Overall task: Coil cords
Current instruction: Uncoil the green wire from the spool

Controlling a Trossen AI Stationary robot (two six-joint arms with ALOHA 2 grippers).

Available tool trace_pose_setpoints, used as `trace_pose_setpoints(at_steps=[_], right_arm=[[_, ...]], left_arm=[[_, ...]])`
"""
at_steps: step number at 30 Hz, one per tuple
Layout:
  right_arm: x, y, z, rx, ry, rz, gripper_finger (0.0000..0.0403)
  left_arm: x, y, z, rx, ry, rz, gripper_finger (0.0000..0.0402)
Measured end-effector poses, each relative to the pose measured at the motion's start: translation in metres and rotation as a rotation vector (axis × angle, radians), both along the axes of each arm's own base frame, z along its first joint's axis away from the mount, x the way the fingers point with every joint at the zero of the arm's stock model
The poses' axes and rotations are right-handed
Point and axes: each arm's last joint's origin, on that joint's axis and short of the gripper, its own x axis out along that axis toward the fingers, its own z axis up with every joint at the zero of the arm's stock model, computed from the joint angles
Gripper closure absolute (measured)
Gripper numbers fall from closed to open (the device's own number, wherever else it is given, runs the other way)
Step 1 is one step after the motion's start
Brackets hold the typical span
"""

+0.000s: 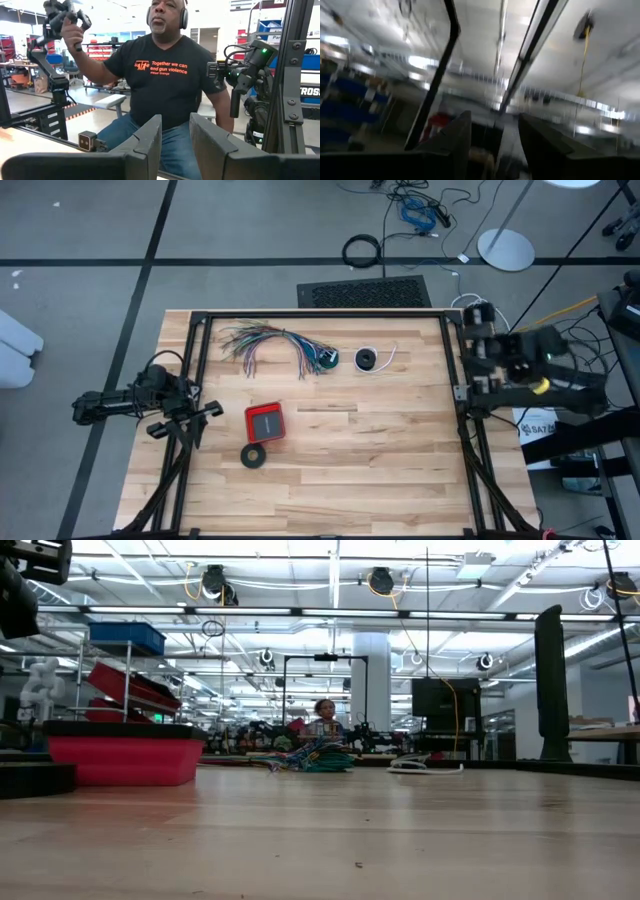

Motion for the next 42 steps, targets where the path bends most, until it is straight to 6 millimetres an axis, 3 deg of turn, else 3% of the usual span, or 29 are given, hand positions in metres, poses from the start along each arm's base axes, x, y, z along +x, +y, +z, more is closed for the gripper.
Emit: trace_pose_setpoints(at_steps=[5,10,17,23,28,34,38,42], right_arm=[[0.031,-0.006,0.020,0.032,0.367,-0.017,0.0252],[0.049,-0.012,0.015,0.099,0.744,-0.104,0.0252],[0.053,-0.017,-0.029,0.250,1.202,-0.249,0.0252],[0.055,-0.016,-0.083,0.384,1.362,-0.258,0.0252],[0.061,-0.011,-0.131,0.418,1.290,-0.171,0.0252],[0.077,-0.006,-0.167,0.391,0.963,-0.022,0.0252],[0.082,-0.006,-0.171,0.302,0.652,0.014,0.0252],[0.080,-0.007,-0.155,0.193,0.337,-0.014,0.0252]], left_arm=[[0.000,0.000,0.000,0.000,0.000,0.000,0.0292],[0.000,0.000,0.000,0.000,0.000,0.000,0.0292],[0.000,0.000,0.000,0.000,-0.001,0.000,0.0292],[0.000,0.000,0.000,0.000,0.000,0.000,0.0292],[0.000,0.000,0.000,0.000,-0.001,0.000,0.0292],[0.000,0.000,0.000,0.000,-0.001,0.000,0.0292],[0.000,0.000,0.000,0.000,-0.001,0.000,0.0292],[0.000,0.000,0.000,0.000,-0.001,0.000,0.0292]])
